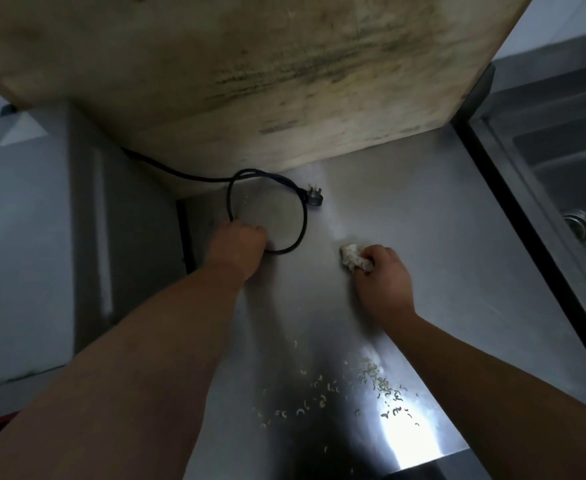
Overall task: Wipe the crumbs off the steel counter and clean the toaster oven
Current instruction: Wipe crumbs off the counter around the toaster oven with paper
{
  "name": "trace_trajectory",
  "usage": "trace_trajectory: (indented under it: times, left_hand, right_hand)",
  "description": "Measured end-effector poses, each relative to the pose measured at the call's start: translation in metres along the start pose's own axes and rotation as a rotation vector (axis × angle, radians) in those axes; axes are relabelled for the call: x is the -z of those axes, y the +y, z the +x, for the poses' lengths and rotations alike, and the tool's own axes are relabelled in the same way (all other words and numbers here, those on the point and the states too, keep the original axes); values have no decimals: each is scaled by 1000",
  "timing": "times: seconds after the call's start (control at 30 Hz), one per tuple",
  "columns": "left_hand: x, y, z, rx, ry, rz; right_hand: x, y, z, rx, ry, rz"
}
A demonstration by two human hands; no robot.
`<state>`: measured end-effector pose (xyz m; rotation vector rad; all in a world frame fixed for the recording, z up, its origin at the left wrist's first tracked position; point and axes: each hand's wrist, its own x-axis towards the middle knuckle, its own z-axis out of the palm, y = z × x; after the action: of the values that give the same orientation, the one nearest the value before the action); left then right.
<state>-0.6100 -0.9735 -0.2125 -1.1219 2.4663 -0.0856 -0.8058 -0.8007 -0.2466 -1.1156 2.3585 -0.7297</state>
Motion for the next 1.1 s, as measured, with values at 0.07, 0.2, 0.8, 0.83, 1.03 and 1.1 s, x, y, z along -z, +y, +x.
trace_trajectory:
  times: [0.07,0.2,0.8,0.83,1.03,1.1]
  left_hand:
    - [-6,-11,-2,-71,-55,-14]
    - [-17,-18,-5,-73,-86,-78]
    - [-9,-39,15,-270,82,373]
    - [-11,-40,16,-314,95,353]
    - [5,-42,18,-464,231,-35]
    - [22,-38,19,-440,383,-160]
  right_hand:
    - [-4,-8,2,5,-17,14]
    - [-8,-14,7,11,-17,25]
    - [-8,8,-3,4,-5,44]
    - [-8,9,-4,9,-7,44]
    - [-9,9,-5,0,-6,45]
    - [-10,7,-6,0,-13,36]
